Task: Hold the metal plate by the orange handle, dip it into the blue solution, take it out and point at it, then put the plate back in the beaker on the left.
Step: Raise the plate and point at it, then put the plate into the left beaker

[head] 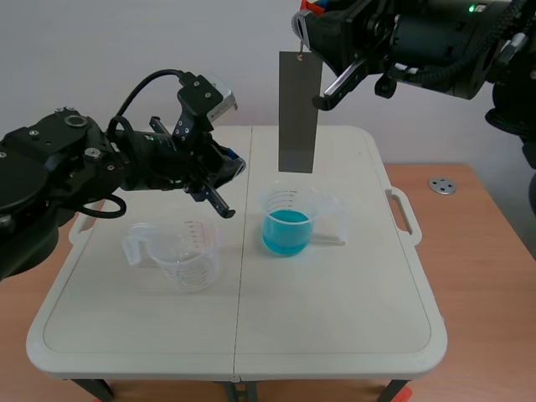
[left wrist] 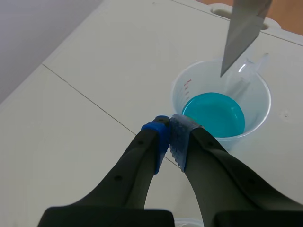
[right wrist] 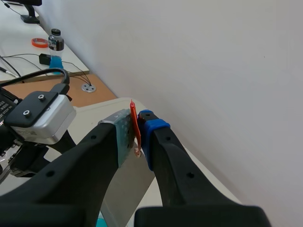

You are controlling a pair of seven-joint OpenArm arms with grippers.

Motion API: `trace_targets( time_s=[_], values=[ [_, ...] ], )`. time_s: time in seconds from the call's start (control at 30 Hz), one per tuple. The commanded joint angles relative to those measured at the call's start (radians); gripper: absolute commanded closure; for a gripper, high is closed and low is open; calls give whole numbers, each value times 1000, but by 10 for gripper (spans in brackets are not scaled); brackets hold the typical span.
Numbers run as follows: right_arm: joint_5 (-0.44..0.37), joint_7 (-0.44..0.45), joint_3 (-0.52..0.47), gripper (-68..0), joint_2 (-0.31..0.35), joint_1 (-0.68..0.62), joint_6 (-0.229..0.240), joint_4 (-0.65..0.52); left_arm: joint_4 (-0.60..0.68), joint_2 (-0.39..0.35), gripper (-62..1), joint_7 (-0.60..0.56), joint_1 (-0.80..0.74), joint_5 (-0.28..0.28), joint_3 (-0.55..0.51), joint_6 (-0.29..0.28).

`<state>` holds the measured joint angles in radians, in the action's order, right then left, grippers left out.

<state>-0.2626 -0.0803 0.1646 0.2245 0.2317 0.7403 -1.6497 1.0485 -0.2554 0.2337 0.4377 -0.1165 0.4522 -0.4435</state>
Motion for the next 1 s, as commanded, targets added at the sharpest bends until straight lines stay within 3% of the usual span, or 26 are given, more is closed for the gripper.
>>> trace_targets(
  time_s=[0.0,0.17,0.3,0.67,0.87,0.97],
  values=[
    [-18,15,-8,-13,5,12,5,-21,19,-28,-27,-13,7,-7,-4,41],
    [-18,15,-8,-13,5,12,5,-21,93,-117,-27,-67,-45,-7,-30,165],
    [-19,15,-8,-13,5,12,5,-21,199,-212,-27,-107,-140,-7,-86,222],
    [-39,16,-7,-13,-2,24,5,-21,416,-446,-27,-133,-470,-67,-285,336],
    [-45,13,-5,-13,-25,49,5,-21,431,-514,-27,-141,-644,-82,-402,361],
    [-44,-1,0,-13,-45,64,5,-20,431,-528,-27,-141,-731,-82,-450,401]
  ],
)
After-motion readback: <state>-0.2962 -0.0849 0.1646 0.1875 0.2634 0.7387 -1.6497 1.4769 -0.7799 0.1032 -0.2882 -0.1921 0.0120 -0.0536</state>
